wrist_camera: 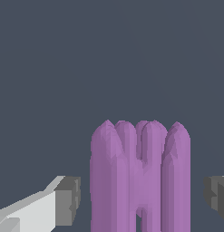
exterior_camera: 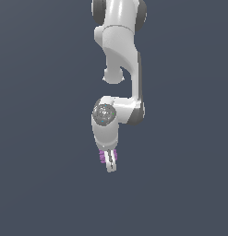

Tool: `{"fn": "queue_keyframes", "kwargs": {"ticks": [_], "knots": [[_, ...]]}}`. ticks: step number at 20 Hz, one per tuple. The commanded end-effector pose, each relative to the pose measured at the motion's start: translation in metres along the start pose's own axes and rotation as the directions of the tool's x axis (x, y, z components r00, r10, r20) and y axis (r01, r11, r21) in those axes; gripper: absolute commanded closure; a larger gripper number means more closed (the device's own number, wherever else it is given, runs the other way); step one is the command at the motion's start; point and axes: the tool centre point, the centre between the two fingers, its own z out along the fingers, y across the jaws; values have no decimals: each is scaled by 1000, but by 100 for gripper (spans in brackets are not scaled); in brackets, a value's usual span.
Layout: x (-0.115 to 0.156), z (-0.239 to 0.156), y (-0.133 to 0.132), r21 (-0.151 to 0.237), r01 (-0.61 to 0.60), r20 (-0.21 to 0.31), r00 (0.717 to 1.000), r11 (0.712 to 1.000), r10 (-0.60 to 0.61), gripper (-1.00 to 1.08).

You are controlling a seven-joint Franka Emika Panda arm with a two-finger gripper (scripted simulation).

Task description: Pick up the object and move it to a goal position.

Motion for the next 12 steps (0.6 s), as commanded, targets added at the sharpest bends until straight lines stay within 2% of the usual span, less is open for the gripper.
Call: {"fn": "queue_keyframes", "kwargs": {"ticks": [1,7,8,12], "knots": [[0,12,0,0,-1,0,1000,1000,1,-92],[0,17,-1,0,-1,0,1000,1000,1,-92],[0,17,-1,0,-1,0,1000,1000,1,108],[0,17,-1,0,-1,0,1000,1000,1,108]]}}
